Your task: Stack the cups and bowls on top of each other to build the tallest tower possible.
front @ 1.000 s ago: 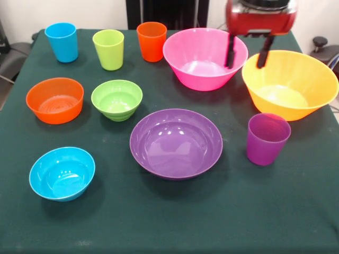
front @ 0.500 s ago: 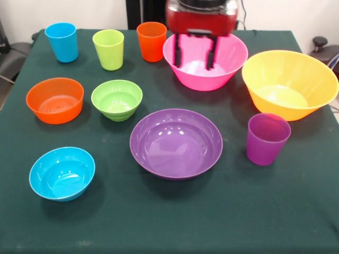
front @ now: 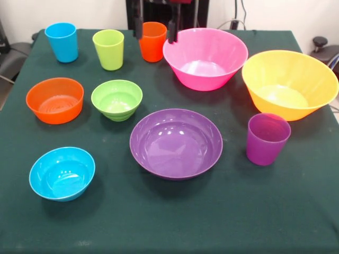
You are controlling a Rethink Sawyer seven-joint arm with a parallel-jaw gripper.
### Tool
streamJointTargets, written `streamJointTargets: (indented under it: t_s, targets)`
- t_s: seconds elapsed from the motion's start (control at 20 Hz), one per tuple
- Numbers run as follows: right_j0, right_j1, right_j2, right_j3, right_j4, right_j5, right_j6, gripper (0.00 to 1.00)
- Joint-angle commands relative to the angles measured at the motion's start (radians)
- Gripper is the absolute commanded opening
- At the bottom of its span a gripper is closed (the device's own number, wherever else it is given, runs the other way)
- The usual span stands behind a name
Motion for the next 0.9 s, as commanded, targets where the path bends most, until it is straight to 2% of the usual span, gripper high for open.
streamJointTargets:
  t_s: [0.05,0.4,0.9]
  targets:
    - [-0.019,0.003,0.081,0.138,-0.117,0.016,-0.121,1.0]
    - [-0.02,0.087,0.11,0.084,-0.167,-0.07,-0.088,1.0]
    - [0.029,0.188,0.096,-0.003,-0.209,-0.19,0.013,1.0]
